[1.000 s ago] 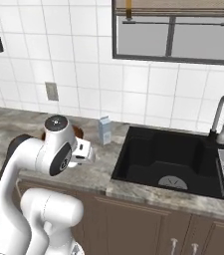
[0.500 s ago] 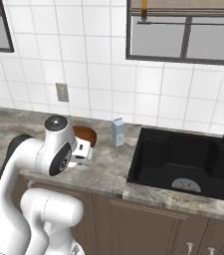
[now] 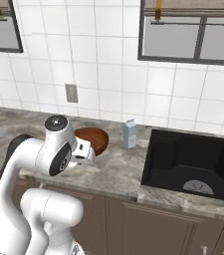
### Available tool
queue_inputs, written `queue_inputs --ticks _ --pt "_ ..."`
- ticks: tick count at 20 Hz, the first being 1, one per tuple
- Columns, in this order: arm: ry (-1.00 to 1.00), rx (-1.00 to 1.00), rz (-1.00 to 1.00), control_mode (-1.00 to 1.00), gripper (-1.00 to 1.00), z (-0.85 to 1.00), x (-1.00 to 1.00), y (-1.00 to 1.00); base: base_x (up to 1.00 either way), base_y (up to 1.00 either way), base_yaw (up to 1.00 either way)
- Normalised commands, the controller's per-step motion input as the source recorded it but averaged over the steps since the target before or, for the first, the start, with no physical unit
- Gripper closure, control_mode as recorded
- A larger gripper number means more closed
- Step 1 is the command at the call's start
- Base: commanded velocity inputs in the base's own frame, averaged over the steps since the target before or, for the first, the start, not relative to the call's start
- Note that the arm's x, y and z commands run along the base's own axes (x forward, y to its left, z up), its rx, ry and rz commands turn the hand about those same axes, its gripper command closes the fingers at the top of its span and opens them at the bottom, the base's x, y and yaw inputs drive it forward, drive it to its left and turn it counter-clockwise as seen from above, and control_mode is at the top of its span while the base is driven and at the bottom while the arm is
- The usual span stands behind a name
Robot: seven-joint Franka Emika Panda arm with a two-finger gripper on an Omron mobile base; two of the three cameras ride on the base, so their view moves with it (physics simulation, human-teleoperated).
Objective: Gather the eggs and milk located in the vicinity of the sink area and place them right next to the bowl.
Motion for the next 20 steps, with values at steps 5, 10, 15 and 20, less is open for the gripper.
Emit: queue_inputs --ticks 5,10,15,20 --pt "0.0 0.0 0.0 -1.0 1.0 0.02 0.02 0.05 0.0 0.06 0.0" --pt "0.0 0.0 0.03 -1.0 1.0 -0.02 0.43 0.15 0.0 0.0 0.0" --pt "0.0 0.0 0.03 -1.0 1.0 -0.16 0.47 0.24 0.0 0.0 0.0" --pt "0.0 0.0 0.0 -1.0 1.0 -0.25 0.11 0.27 0.0 0.0 0.0"
